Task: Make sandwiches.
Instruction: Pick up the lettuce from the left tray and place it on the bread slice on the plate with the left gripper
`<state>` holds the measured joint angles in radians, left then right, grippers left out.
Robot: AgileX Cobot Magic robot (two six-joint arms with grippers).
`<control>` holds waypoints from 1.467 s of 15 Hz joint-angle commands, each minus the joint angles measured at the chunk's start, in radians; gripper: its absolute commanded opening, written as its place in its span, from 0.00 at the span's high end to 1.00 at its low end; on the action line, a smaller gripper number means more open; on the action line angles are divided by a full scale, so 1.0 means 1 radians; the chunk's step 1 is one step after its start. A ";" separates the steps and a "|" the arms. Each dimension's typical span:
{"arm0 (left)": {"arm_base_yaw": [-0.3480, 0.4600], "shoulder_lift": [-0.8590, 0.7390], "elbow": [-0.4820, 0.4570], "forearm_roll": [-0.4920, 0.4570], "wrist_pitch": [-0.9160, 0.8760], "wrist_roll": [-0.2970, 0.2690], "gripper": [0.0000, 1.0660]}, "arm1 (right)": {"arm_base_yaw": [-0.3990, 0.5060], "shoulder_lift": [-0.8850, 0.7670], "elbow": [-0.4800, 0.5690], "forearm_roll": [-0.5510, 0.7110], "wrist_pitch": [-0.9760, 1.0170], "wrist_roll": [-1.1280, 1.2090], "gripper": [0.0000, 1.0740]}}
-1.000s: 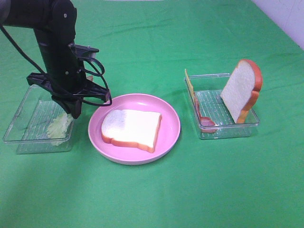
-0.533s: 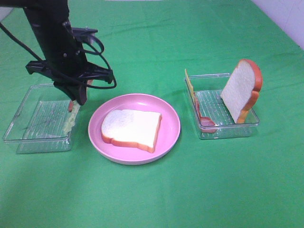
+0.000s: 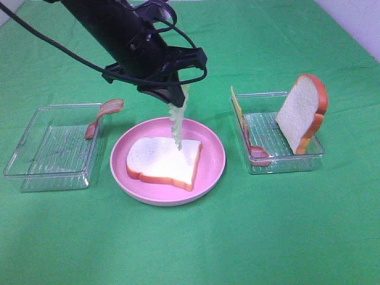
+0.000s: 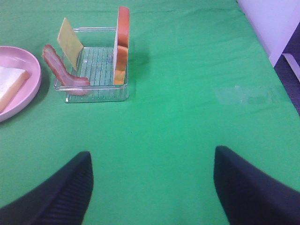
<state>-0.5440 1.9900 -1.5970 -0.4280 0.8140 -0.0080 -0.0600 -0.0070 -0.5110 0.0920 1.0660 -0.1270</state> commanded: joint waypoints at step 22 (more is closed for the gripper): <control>-0.068 0.100 -0.001 0.378 0.081 -0.228 0.77 | -0.004 -0.013 0.004 -0.001 -0.007 -0.010 0.36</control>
<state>-0.6100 2.0860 -1.5970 -0.0560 0.8900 -0.2230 -0.0600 -0.0070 -0.5110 0.0920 1.0660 -0.1270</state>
